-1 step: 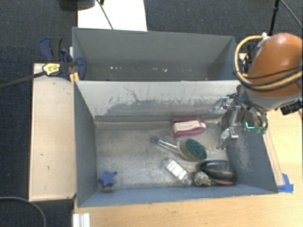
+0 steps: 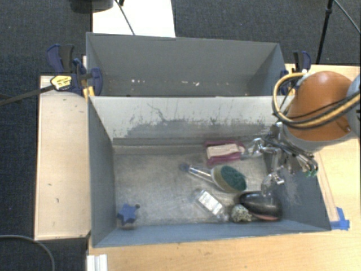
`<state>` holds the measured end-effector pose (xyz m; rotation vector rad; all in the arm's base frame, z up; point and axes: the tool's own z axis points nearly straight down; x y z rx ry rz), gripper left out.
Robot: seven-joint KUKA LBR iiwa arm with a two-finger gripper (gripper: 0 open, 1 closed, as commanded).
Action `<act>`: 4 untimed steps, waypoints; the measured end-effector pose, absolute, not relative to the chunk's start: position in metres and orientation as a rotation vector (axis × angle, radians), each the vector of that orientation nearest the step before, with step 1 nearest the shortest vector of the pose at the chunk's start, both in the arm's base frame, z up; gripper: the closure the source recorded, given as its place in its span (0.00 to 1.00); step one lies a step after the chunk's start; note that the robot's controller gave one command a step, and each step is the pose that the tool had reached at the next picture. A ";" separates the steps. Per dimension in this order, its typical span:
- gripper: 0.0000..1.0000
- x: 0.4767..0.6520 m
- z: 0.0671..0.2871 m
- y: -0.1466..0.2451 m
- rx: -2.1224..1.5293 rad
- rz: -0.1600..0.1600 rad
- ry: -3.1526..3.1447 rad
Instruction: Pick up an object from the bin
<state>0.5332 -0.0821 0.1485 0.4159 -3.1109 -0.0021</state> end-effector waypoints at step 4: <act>1.00 0.572 0.197 -0.020 1.083 0.005 -2.961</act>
Offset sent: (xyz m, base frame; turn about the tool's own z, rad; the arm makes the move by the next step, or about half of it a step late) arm 0.0087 0.0010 -0.0759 -0.2180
